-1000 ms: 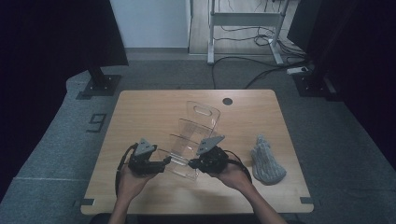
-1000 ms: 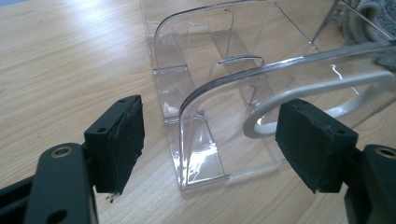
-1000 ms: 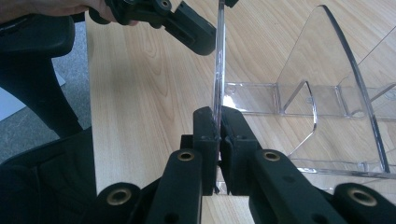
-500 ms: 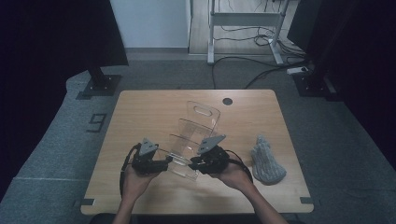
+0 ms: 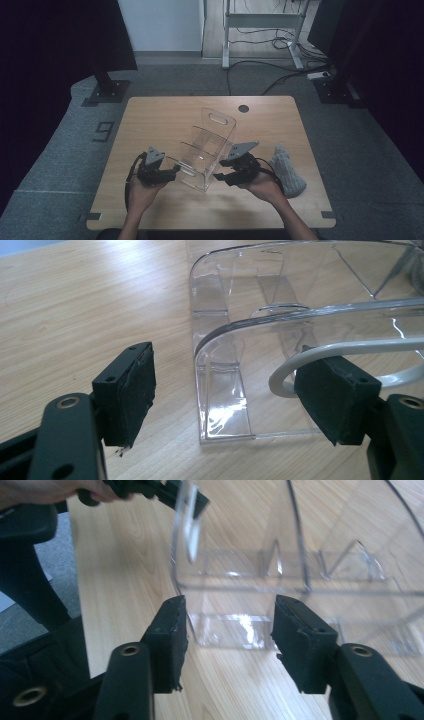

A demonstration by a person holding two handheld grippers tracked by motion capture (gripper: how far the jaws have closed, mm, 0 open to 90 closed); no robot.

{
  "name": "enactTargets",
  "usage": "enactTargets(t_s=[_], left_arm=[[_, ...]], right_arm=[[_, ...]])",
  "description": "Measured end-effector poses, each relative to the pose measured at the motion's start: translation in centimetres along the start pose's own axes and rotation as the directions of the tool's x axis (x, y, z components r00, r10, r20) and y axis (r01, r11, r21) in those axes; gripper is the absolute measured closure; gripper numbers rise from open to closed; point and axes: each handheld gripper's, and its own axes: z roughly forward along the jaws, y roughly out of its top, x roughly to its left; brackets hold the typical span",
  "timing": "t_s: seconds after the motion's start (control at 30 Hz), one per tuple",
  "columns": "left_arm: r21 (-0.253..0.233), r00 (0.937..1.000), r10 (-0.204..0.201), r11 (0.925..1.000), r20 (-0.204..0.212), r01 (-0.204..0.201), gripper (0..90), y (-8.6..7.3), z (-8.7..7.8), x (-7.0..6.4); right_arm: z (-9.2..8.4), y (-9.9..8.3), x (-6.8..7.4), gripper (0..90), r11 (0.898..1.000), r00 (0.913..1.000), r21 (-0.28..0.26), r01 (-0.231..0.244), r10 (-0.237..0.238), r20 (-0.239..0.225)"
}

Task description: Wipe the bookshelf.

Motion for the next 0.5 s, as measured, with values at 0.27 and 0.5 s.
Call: enactTargets(t_s=[0.27,0.5], left_arm=[[-0.007,0.9998,0.007,1.0000,-0.020,-0.007,27.4,0.2,0.5,-0.2],[-0.006,0.9995,-0.001,1.0000,-0.032,0.001,32.7,0.2,1.0,-0.6]], right_arm=[[-1.1,-1.9,-1.6,38.8,0.999,0.9970,0.018,-0.044,0.043,0.065],[-1.9,-3.4,-2.7,36.8,0.996,0.9921,0.030,-0.080,0.076,0.100]])
